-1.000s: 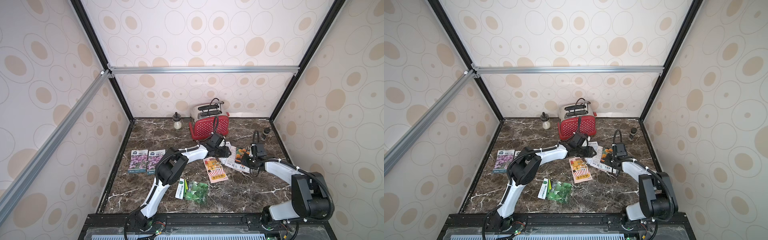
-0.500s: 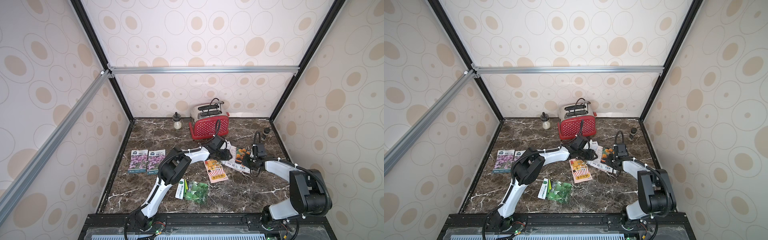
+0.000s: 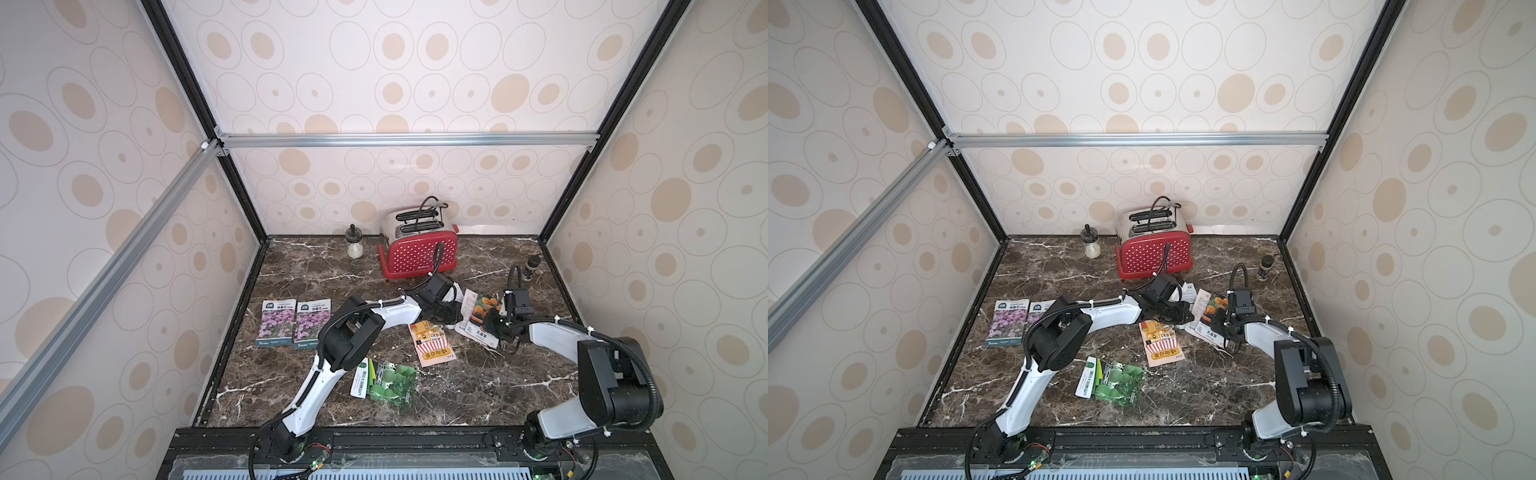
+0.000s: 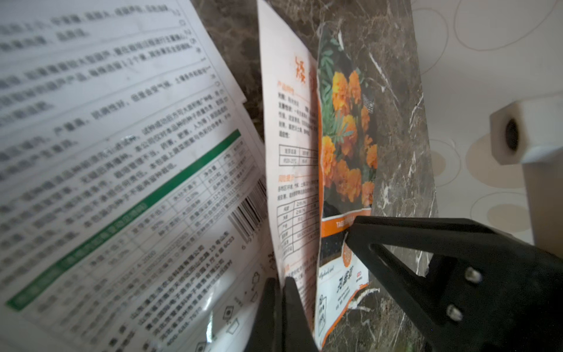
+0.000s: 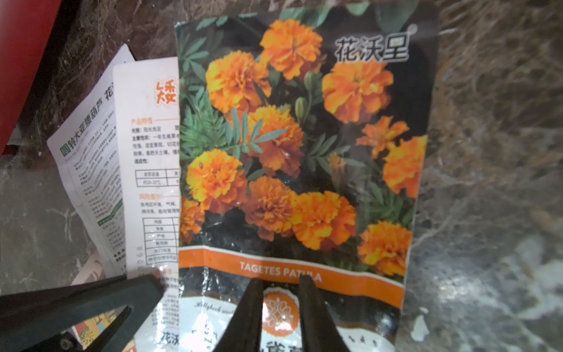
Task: Arrange the seed packets in a row
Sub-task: Pick up the seed packet from the center of the board, then place the seed packet at the center of the board.
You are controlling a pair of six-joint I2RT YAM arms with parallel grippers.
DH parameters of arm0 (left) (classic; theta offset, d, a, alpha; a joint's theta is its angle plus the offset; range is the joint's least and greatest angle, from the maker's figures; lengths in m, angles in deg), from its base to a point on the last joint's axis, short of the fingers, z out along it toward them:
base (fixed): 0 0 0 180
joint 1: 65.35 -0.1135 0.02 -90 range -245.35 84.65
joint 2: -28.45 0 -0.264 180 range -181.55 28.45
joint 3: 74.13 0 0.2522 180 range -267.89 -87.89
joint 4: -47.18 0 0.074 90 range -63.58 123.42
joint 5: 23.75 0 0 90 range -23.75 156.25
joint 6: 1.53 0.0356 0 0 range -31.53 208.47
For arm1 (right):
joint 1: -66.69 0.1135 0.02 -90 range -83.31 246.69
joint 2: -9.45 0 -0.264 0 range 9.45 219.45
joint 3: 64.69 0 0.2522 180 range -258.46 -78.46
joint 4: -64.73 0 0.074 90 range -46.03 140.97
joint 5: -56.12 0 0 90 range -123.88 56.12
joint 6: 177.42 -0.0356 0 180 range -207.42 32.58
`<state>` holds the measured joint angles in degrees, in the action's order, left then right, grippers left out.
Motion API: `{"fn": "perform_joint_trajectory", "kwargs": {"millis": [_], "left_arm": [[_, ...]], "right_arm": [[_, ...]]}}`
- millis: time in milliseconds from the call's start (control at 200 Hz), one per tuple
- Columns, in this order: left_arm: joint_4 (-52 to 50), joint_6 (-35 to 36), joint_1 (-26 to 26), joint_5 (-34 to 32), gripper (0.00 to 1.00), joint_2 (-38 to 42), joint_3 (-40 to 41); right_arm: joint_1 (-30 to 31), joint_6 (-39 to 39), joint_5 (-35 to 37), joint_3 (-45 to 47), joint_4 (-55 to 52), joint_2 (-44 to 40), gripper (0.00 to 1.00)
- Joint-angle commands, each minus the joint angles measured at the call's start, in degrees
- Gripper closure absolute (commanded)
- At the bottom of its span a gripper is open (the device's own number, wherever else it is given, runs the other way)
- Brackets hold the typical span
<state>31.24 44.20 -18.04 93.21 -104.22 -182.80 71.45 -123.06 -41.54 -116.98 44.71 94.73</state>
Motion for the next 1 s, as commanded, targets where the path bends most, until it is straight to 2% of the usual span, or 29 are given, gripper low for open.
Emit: {"fn": "perform_joint_trajectory", "kwargs": {"millis": [0,170,315,536,736,866,997], "left_arm": [[-0.36,-0.36,0.57,-1.08,1.0,2.79,-2.46],[-6.25,2.34,0.41,-5.12,1.0,8.09,-3.16],[-9.61,3.29,-0.02,-8.48,1.0,13.75,-0.89],[-15.5,5.0,-0.46,-13.46,1.0,21.28,1.69],[-18.06,3.84,-1.74,-15.41,1.0,24.49,4.62],[-18.49,1.14,-3.01,-14.66,1.0,24.86,5.31],[-20.22,-0.04,-3.57,-15.1,1.0,25.03,4.5]], "right_arm": [[-0.29,0.6,1.43,1.01,-1.54,-3.78,0.75],[-0.32,3.58,3.06,-0.76,-5.71,-8.76,0.71],[-0.36,4.69,2.86,-0.16,-5.18,-14.4,0.54],[1.7,8.79,2.69,-0.88,-4.95,-21.88,0.47],[10.66,14.73,5.66,0.55,0.06,-27.91,0.42],[20.91,22.13,13.29,4.27,6.05,-32.55,0.39],[28.21,27.27,17.71,9.97,14.51,-35.57,0.38]]}}
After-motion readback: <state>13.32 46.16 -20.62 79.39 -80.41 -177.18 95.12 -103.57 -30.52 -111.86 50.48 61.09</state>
